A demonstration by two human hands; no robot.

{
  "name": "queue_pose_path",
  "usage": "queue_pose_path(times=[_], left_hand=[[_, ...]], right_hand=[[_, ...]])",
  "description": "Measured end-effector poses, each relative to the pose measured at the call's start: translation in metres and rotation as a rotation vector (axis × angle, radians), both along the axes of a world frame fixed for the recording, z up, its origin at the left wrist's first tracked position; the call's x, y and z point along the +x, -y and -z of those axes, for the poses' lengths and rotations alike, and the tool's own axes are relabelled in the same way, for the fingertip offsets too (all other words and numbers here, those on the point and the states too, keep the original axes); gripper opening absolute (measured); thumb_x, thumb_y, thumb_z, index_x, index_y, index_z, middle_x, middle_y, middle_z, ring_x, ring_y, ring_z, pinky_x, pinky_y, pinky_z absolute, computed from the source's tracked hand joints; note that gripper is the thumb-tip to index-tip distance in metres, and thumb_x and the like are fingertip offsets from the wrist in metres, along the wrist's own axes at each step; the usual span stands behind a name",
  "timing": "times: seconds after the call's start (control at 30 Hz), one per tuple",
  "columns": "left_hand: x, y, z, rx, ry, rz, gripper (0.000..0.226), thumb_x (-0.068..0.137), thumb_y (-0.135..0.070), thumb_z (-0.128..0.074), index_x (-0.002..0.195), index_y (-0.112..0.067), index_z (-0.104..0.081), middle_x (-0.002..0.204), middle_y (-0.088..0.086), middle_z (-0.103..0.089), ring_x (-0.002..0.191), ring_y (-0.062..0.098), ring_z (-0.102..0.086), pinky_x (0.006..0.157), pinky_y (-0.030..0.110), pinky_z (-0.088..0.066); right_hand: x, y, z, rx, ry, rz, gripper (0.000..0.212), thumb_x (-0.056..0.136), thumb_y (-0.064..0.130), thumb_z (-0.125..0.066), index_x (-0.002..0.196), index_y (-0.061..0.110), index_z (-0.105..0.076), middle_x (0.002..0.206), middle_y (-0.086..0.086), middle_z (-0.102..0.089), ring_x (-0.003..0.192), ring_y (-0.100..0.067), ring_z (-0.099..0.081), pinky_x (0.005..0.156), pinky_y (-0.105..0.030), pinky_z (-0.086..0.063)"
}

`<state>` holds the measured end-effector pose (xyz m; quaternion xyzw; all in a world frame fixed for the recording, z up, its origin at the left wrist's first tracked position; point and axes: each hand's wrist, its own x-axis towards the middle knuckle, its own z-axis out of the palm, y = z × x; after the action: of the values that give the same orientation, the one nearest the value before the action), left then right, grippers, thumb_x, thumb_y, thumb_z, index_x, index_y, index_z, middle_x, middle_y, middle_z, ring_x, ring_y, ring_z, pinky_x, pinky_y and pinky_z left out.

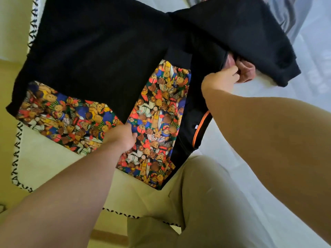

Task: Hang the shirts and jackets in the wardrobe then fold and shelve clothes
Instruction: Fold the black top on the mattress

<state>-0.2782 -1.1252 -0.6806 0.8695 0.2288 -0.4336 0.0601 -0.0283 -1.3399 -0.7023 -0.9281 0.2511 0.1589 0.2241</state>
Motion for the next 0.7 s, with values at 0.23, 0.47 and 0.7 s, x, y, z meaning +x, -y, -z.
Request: queue_pose_path(times=[0.23, 0.47, 0.7], left_hand=[[0.118, 0.053, -0.019, -0.263, 0.213, -0.160, 0.015, 0.102, -0.037, -0.050, 0.102, -0.022, -0.054, 0.088, 0.001, -0.061, 0.075, 0.019, -0.061, 0.059, 0.035, -0.049], [0.180, 0.097, -0.017, -0.321, 0.355, -0.089, 0.013, 0.099, -0.027, -0.057, 0.107, -0.017, -0.056, 0.104, 0.003, -0.061, 0.088, 0.023, -0.062, 0.067, 0.033, -0.049], [0.208, 0.091, -0.007, -0.053, 0.189, 0.201, 0.070, 0.092, -0.034, -0.065, 0.152, -0.019, -0.031, 0.164, 0.008, -0.015, 0.148, 0.033, -0.021, 0.117, 0.048, -0.030]], right_hand=[[0.045, 0.073, -0.033, -0.330, 0.139, -0.245, 0.057, 0.090, 0.025, -0.062, 0.139, 0.018, -0.035, 0.141, -0.014, -0.038, 0.126, -0.034, -0.040, 0.104, -0.044, -0.033], [0.083, 0.115, -0.027, -0.387, -0.090, -0.379, 0.081, 0.085, 0.056, -0.063, 0.146, 0.017, -0.028, 0.150, -0.018, -0.030, 0.133, -0.039, -0.033, 0.107, -0.049, -0.030], [0.071, 0.131, -0.034, -0.387, 0.047, -0.444, 0.053, 0.089, 0.037, -0.051, 0.134, 0.011, -0.043, 0.128, -0.020, -0.055, 0.123, -0.044, -0.047, 0.107, -0.059, -0.031]])
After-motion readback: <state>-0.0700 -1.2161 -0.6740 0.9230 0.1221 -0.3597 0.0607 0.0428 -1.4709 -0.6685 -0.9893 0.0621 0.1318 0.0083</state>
